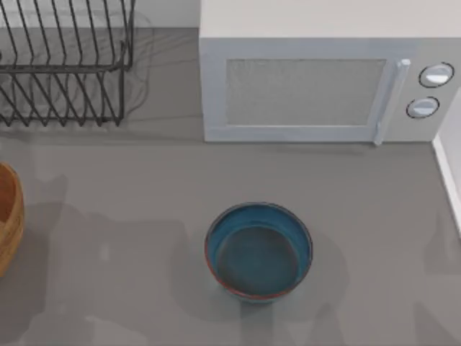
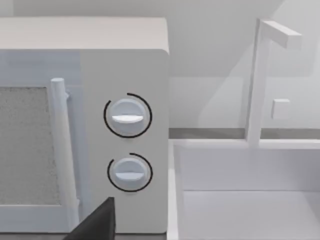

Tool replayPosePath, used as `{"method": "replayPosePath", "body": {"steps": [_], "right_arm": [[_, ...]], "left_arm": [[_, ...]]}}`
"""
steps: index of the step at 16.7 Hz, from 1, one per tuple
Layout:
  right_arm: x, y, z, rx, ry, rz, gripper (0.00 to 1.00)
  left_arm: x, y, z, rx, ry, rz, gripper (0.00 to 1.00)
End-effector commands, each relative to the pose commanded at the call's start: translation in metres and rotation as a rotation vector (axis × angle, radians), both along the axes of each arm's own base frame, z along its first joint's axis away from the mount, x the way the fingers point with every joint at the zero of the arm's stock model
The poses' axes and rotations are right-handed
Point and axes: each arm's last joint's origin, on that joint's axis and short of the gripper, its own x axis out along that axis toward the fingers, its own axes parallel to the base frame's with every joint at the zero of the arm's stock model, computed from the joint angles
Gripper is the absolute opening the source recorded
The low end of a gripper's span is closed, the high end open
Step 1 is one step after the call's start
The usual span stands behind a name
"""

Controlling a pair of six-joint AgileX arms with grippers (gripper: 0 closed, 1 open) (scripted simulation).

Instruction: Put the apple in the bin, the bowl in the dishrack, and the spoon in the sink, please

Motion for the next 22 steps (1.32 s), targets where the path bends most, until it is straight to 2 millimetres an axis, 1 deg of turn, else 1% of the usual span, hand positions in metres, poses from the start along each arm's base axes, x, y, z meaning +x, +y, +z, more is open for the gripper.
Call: {"method": "replayPosePath", "body": {"steps": [7, 9, 11, 14, 17, 20, 22], "right_arm": [[0.0, 0.0, 0.0, 0.0, 0.0, 0.0, 1.0], [0.0, 0.0, 0.0, 0.0, 0.0, 0.0, 1.0], [0.0, 0.0, 0.0, 0.0, 0.0, 0.0, 1.0], [0.0, 0.0, 0.0, 0.0, 0.0, 0.0, 1.0], [0.0, 0.0, 0.0, 0.0, 0.0, 0.0, 1.0], [0.0, 0.0, 0.0, 0.0, 0.0, 0.0, 1.0], [0.0, 0.0, 0.0, 0.0, 0.0, 0.0, 1.0]], "left_arm": [[0.0, 0.0, 0.0, 0.0, -0.001, 0.0, 1.0], [-0.004, -0.002, 0.003, 0.004, -0.029, 0.018, 1.0], [-0.012, -0.006, 0.008, 0.009, -0.092, 0.071, 1.0], [-0.034, -0.014, 0.018, 0.002, -0.233, 0.219, 1.0], [-0.066, -0.025, 0.022, -0.051, -0.412, 0.441, 1.0], [-0.103, -0.035, 0.016, -0.181, -0.604, 0.7, 1.0], [-0.125, -0.04, 0.007, -0.32, -0.731, 0.869, 1.0]]}}
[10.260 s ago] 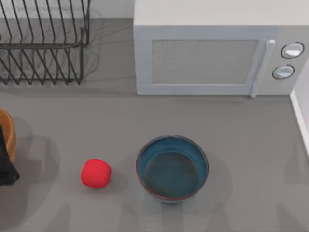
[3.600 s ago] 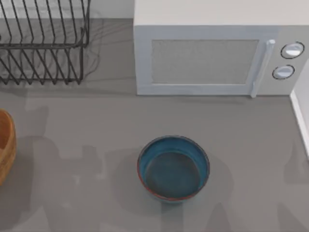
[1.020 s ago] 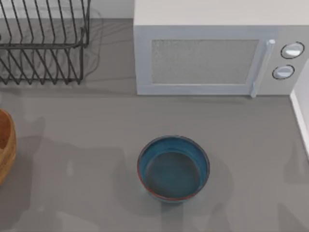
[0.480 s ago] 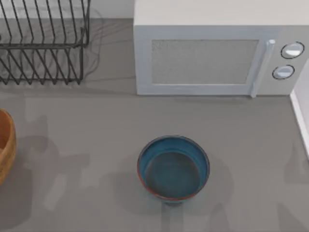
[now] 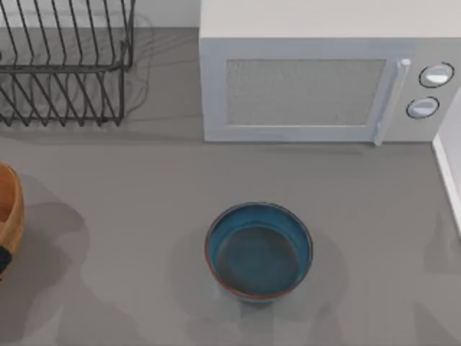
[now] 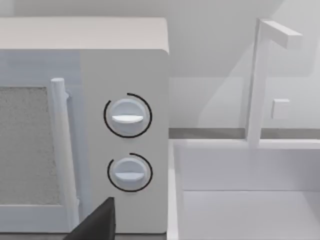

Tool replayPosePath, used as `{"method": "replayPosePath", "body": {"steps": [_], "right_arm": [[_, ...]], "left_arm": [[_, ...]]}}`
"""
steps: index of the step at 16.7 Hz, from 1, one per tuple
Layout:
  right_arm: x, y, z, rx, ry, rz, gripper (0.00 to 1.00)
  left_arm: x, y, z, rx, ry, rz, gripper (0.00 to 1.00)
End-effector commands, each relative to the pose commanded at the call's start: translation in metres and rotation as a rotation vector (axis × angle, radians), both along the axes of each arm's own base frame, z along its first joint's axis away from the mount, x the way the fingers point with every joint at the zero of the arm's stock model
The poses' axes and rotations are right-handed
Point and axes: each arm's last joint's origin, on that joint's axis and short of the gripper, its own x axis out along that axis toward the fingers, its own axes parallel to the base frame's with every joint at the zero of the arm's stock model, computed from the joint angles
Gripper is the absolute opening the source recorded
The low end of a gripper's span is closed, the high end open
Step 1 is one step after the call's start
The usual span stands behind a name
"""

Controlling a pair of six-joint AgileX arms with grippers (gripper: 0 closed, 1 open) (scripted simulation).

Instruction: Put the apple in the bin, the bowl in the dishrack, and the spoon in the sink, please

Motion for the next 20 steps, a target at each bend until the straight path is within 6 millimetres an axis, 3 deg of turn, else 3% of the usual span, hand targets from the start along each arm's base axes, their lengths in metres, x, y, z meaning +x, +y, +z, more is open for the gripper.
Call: {"method": "replayPosePath", "body": {"steps": [4, 9, 17, 20], "right_arm": [[0.0, 0.0, 0.0, 0.0, 0.0, 0.0, 1.0], [0.0, 0.0, 0.0, 0.0, 0.0, 0.0, 1.0], [0.0, 0.0, 0.0, 0.0, 0.0, 0.0, 1.0], [0.0, 0.0, 0.0, 0.0, 0.0, 0.0, 1.0]], "left_arm": [[-0.032, -0.008, -0.024, -0.313, -0.34, 0.185, 1.0], [-0.046, -0.013, -0.046, -0.622, -0.65, 0.22, 1.0], [-0.047, -0.013, -0.05, -0.684, -0.71, 0.216, 1.0], [-0.046, -0.014, -0.04, -0.712, -0.666, 0.243, 1.0]]}}
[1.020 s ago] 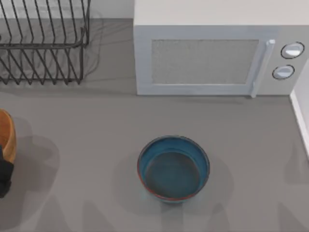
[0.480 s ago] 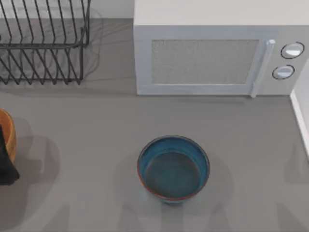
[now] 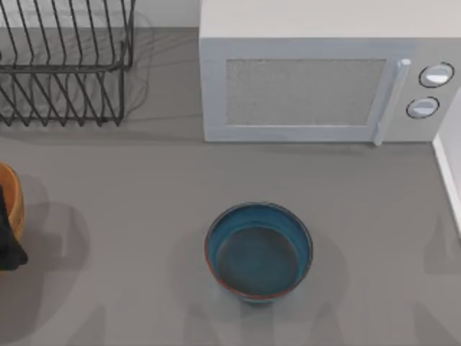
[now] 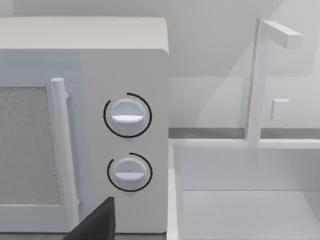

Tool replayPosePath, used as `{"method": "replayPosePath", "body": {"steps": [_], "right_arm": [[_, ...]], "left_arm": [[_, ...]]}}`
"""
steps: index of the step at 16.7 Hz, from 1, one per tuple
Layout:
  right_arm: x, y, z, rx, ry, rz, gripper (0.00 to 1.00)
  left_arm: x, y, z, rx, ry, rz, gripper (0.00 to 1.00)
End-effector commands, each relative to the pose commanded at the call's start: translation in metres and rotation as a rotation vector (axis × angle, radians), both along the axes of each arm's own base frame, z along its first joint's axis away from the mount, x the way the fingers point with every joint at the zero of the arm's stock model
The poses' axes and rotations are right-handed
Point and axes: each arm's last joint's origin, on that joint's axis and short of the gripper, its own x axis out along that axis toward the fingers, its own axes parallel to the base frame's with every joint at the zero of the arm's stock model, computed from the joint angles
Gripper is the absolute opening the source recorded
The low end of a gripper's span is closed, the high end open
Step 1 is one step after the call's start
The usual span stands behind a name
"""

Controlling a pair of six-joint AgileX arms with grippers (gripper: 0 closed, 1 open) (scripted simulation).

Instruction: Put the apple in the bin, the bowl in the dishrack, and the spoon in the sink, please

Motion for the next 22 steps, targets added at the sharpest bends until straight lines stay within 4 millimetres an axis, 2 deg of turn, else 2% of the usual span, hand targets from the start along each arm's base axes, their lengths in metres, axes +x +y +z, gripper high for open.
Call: {"method": "replayPosePath", "body": {"steps": [3, 6, 8, 11, 14, 17, 19, 22], "right_arm": [[0.0, 0.0, 0.0, 0.0, 0.0, 0.0, 1.0], [0.0, 0.0, 0.0, 0.0, 0.0, 0.0, 1.0], [0.0, 0.0, 0.0, 0.0, 0.0, 0.0, 1.0], [0.0, 0.0, 0.0, 0.0, 0.0, 0.0, 1.0], [0.0, 0.0, 0.0, 0.0, 0.0, 0.0, 1.0], [0.0, 0.0, 0.0, 0.0, 0.0, 0.0, 1.0], [0.0, 0.0, 0.0, 0.0, 0.0, 0.0, 1.0], [0.0, 0.0, 0.0, 0.0, 0.0, 0.0, 1.0]], "left_arm": [[0.005, -0.002, 0.026, -0.085, 0.115, 0.007, 1.0], [0.024, -0.006, 0.059, -0.188, 0.303, 0.027, 1.0], [0.049, -0.013, 0.079, -0.25, 0.468, 0.047, 1.0], [0.101, -0.034, 0.096, -0.306, 0.745, 0.09, 1.0], [0.157, -0.071, 0.095, -0.308, 1.007, 0.142, 1.0], [0.198, -0.122, 0.085, -0.265, 1.207, 0.173, 1.0], [0.215, -0.163, 0.077, -0.221, 1.308, 0.179, 1.0], [0.223, -0.227, 0.063, -0.142, 1.421, 0.163, 1.0]]}}
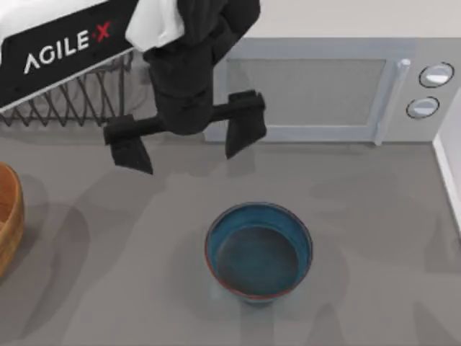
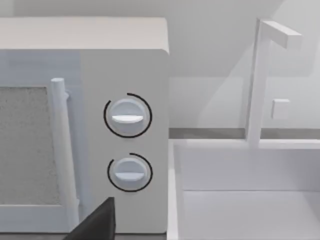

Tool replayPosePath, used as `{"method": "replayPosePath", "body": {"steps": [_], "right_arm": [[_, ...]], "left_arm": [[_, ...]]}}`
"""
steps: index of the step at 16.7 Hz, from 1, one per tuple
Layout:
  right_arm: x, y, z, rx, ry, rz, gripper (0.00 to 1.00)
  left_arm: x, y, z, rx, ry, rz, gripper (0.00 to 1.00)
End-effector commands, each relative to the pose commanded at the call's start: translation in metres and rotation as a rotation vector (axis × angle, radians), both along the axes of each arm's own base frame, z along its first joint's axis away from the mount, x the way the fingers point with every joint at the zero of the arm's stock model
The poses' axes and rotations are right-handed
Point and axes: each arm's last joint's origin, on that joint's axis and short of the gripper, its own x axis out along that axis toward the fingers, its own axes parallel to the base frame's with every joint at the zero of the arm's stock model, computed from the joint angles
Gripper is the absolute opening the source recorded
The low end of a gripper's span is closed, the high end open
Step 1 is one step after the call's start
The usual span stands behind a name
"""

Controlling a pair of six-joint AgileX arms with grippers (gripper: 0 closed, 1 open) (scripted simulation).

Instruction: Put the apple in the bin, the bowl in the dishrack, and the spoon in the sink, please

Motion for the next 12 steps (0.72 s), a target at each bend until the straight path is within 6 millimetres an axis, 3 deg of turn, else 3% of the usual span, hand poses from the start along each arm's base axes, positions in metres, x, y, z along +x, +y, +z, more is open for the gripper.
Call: {"method": "replayPosePath", "body": {"steps": [3, 6, 9, 12], "right_arm": [[0.0, 0.0, 0.0, 0.0, 0.0, 0.0, 1.0], [0.0, 0.0, 0.0, 0.0, 0.0, 0.0, 1.0], [0.0, 0.0, 0.0, 0.0, 0.0, 0.0, 1.0], [0.0, 0.0, 0.0, 0.0, 0.0, 0.0, 1.0]], "left_arm": [[-0.011, -0.061, -0.01, 0.018, 0.065, -0.079, 1.0], [-0.033, -0.108, -0.009, 0.01, 0.09, -0.162, 1.0], [-0.053, -0.135, -0.007, -0.002, 0.098, -0.223, 1.0], [-0.059, -0.143, -0.005, -0.009, 0.098, -0.242, 1.0]]}}
